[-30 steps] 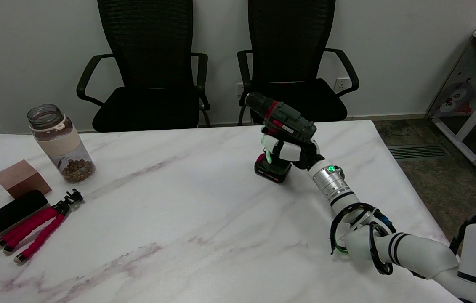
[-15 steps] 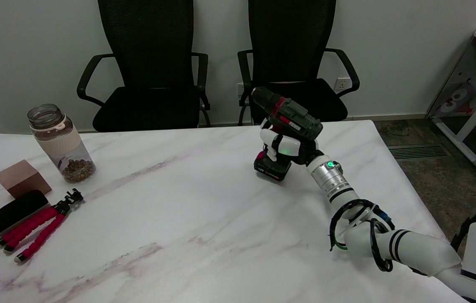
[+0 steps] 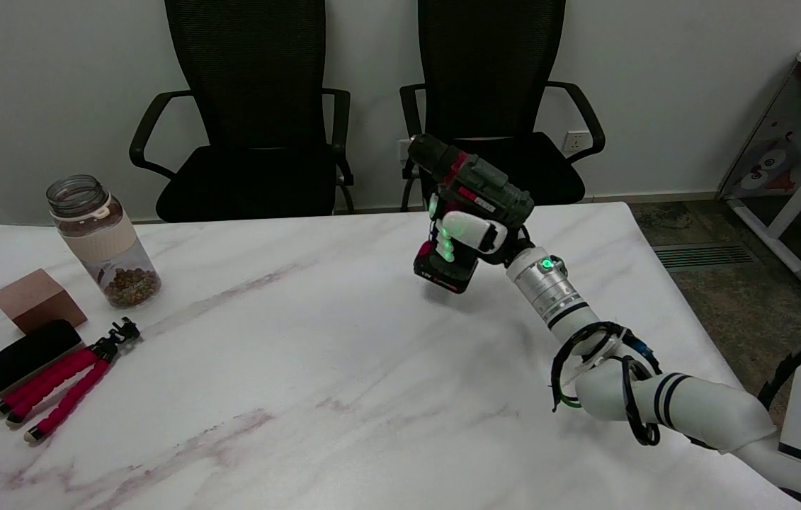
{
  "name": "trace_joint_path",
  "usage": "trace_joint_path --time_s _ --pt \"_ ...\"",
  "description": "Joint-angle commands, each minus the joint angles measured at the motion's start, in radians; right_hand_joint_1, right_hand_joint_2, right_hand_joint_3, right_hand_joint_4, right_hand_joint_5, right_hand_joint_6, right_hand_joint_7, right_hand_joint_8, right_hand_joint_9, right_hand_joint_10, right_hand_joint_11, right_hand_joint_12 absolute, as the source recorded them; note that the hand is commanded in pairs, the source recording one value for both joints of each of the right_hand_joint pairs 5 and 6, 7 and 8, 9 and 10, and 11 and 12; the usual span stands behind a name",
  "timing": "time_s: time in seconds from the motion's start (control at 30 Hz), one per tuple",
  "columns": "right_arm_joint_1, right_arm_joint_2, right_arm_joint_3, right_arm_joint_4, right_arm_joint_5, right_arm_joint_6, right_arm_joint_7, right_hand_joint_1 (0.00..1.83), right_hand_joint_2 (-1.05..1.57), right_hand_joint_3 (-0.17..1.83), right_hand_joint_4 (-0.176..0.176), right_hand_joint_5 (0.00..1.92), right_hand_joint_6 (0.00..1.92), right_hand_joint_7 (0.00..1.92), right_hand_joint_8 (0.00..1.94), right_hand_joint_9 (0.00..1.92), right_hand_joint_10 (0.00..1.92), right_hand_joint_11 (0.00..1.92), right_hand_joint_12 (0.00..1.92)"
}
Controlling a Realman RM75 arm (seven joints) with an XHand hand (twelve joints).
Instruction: Pick up the power screwdriver.
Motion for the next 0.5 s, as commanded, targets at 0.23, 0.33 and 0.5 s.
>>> trace_joint_path --time_s 0.23,0.33,0.5 --pt "0.080 0.004 0.012 -0.085 -0.066 -0.132 -0.107 0.91 0.01 0.69 0.176 1.92 1.92 1.92 1.92 1.92 1.92 1.92 1.92" --pt "0.076 0.006 0.037 -0.122 -0.044 -0.127 -0.119 0.95 0.26 0.83 0.176 1.92 1.92 1.92 1.92 1.92 1.92 1.92 1.92" --pt "0.059 0.022 0.081 -0.213 -0.040 -0.147 -0.183 0.97 0.43 0.84 0.176 1.92 1.92 1.92 1.92 1.92 1.92 1.92 1.92"
